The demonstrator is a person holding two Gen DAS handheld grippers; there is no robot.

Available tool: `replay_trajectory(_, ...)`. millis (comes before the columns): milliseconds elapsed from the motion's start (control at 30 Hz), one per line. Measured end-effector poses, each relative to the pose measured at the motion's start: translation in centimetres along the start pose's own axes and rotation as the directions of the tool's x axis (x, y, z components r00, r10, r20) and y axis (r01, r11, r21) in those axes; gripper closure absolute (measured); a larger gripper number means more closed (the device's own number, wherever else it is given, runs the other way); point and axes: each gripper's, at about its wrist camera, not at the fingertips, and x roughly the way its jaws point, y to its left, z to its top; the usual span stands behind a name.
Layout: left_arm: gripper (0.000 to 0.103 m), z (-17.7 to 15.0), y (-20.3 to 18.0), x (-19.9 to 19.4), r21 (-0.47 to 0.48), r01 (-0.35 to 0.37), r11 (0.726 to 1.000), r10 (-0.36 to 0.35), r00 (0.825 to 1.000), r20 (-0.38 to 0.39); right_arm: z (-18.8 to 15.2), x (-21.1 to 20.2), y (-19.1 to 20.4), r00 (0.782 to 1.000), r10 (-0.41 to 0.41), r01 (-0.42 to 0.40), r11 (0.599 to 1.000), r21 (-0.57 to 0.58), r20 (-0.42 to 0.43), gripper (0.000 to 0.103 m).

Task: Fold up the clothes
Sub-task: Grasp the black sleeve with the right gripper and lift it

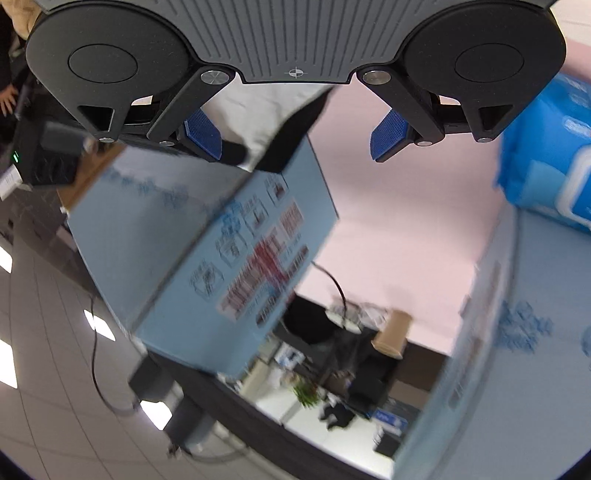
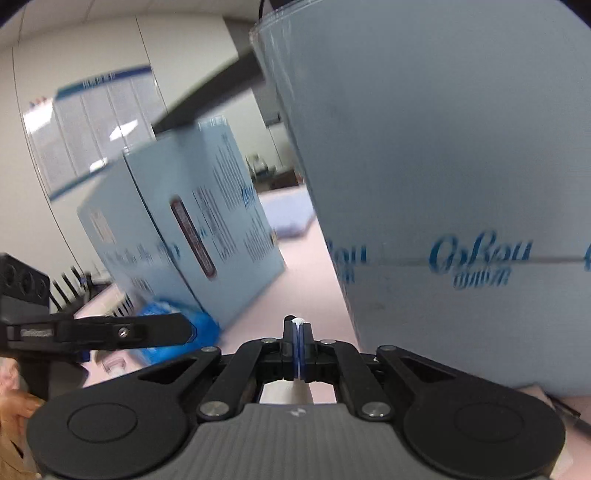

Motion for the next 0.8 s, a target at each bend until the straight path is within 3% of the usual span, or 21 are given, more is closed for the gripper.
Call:
replay_trajectory(100,0.013,-1.4,-0.9,2.3,0.044,-0.009,0.999,0.014,0.995,-0.099,-0.5,1.0,-0.5,0.997,-0.057,0.056,0.998,-0.026,-0.044,0.101)
replay_trajectory(167,0.013,-2.3,-1.5,4.1,0.087,-0.062,0.994,0.074,0.987,-0.140,-0.9,1.1,-0.9,0.993,-0.094,0.091,0.995,-0.039,-0.069,0.098)
replay_trajectory(233,0.013,-2.8,-1.9,5.4,0.129,-0.118,0.985,0.137,0.979,-0.153,-1.2,1.0,-1.3,0.988,-0.125,0.122,0.992,-0.035,-0.090,0.084)
replay_trajectory(267,0.013,-3.1,-2.1,6.3,0.159,-0.157,0.975,0.182,0.971,-0.157,-1.4,0.3,-1.6,0.984,-0.145,0.144,0.989,-0.014,-0.101,0.083)
replay_trajectory(333,0.013,-3.4,-2.2,7.0,0.195,-0.185,0.963,0.216,0.965,-0.151,-1.9,-2.0,-2.0,0.984,-0.151,0.154,0.988,0.018,-0.098,0.082)
replay_trajectory(467,0.013,-3.6,-2.6,8.6,0.282,-0.258,0.924,0.298,0.948,-0.109,-5.1,-10.6,-3.8,0.992,-0.078,0.098,0.972,0.215,-0.100,0.074)
replay_trajectory(533,0.013,-3.2,-2.4,8.8,0.257,-0.281,0.925,0.313,0.945,-0.095,-7.4,-14.5,-4.7,0.994,-0.014,0.048,0.942,0.331,-0.105,0.066)
replay_trajectory(700,0.013,-1.4,-1.7,6.4,0.127,-0.277,0.952,0.285,0.957,-0.048,-17.5,-25.0,-6.0,0.994,0.086,-0.030,0.800,0.599,-0.065,0.060)
replay_trajectory(733,0.013,-1.2,-2.1,5.7,0.137,-0.279,0.950,0.286,0.958,-0.031,-19.1,-26.1,-6.0,0.994,0.096,-0.041,0.779,0.626,-0.054,0.057)
replay_trajectory(800,0.013,-1.0,-2.8,4.2,0.161,-0.284,0.945,0.287,0.958,0.004,-23.7,-28.8,-5.8,0.993,0.110,-0.050,0.697,0.716,-0.038,0.052)
